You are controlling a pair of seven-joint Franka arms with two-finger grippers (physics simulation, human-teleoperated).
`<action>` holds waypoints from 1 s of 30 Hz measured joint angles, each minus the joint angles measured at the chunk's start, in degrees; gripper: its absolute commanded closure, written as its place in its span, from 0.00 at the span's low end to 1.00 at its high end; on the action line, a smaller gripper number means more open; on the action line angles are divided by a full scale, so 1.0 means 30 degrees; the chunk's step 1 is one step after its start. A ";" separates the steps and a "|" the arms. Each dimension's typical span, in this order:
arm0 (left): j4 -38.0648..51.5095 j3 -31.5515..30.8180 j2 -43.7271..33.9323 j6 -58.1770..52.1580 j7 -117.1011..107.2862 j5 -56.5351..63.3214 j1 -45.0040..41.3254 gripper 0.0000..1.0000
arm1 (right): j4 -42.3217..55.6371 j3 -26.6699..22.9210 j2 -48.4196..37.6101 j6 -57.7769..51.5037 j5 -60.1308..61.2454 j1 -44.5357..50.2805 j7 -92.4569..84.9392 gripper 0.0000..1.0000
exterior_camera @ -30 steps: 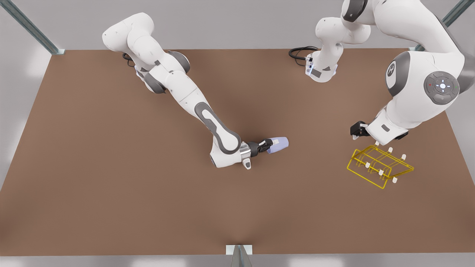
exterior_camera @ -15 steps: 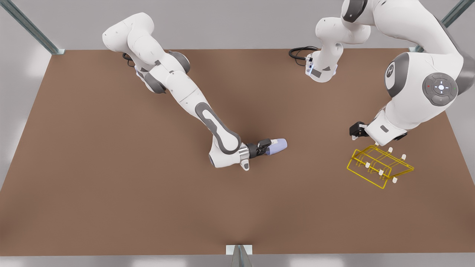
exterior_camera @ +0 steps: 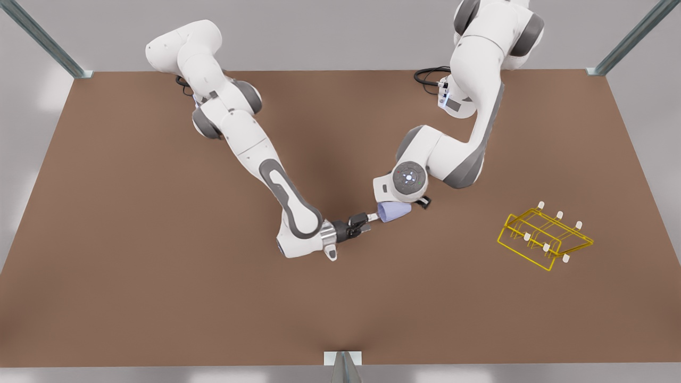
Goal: Place the cup on the cup holder
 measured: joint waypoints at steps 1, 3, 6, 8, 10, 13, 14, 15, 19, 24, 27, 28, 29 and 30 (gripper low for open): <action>-0.1880 -0.0004 -0.0652 0.1352 0.0429 0.0194 -0.0088 0.00 | 0.0000 -0.0001 -0.0133 -0.0414 -0.0392 -0.0421 -0.0017 0.00; -0.4003 -0.0475 -0.1266 0.3821 0.1214 0.0428 -0.0126 0.00 | 0.0027 -0.0002 -0.1386 -0.1344 -0.2592 -0.1880 -0.0051 0.00; -0.5266 -0.1128 -0.1038 0.6858 0.2230 0.0513 -0.0214 0.00 | 0.0175 -0.0026 -0.6027 -0.2975 -0.9730 -0.5188 -0.0109 0.00; -0.5825 -0.1324 -0.0615 0.8980 0.2832 0.0466 -0.0194 0.00 | 0.0213 0.0031 -1.0561 -0.4165 -1.5843 -0.5650 0.0056 0.00; -0.6388 -0.1384 -0.0423 1.0655 0.3408 0.0589 -0.0187 0.00 | -0.1237 -0.0396 -1.4522 -0.5532 -2.1137 -0.5601 0.0959 0.00; -0.7594 -0.1386 -0.0609 1.2500 0.4176 0.1007 -0.0172 0.00 | -0.7211 -0.1028 -1.8917 -0.5900 -2.5730 -0.8397 0.2424 0.00; -0.8006 -0.1355 -0.0750 1.2941 0.4405 0.1089 -0.0169 0.00 | -0.7461 -0.1054 -1.9324 -0.6200 -2.6598 -0.8744 0.2967 0.00; -0.8399 -0.1337 -0.0830 1.3367 0.4622 0.1151 -0.0165 0.00 | -0.7567 -0.1059 -1.9531 -0.6507 -2.7201 -0.8829 0.3484 0.00; -0.9401 -0.1236 -0.0999 1.4805 0.5368 0.1263 0.0051 0.00 | -0.6923 -0.1182 -1.9619 -0.7490 -2.7672 -0.9573 0.5149 0.00; -0.9426 -0.1201 -0.0650 1.5814 0.6072 0.1249 0.0156 0.00 | -0.6856 -0.1095 -1.9598 -0.8059 -2.7831 -1.0097 0.6645 0.00; -0.9467 -0.1185 -0.0319 1.6199 0.6396 0.1236 0.0156 0.00 | -0.6841 -0.0992 -1.9461 -0.8167 -2.7819 -0.9245 0.7395 0.00; -0.9499 -0.1178 -0.0265 1.6289 0.6493 0.1233 0.0158 0.00 | -0.6841 -0.0972 -1.9368 -0.8151 -2.7827 -0.8993 0.7620 0.00; -0.9532 -0.1024 -0.0224 1.6362 0.6584 0.1236 0.0118 0.00 | -0.6834 -0.0978 -1.9322 -0.8082 -2.7838 -0.8918 0.7833 0.00; -0.9548 -0.0784 -0.0183 1.6423 0.6669 0.1240 0.0158 0.00 | -0.6831 -0.0985 -1.9298 -0.7997 -2.7849 -0.8935 0.8035 0.00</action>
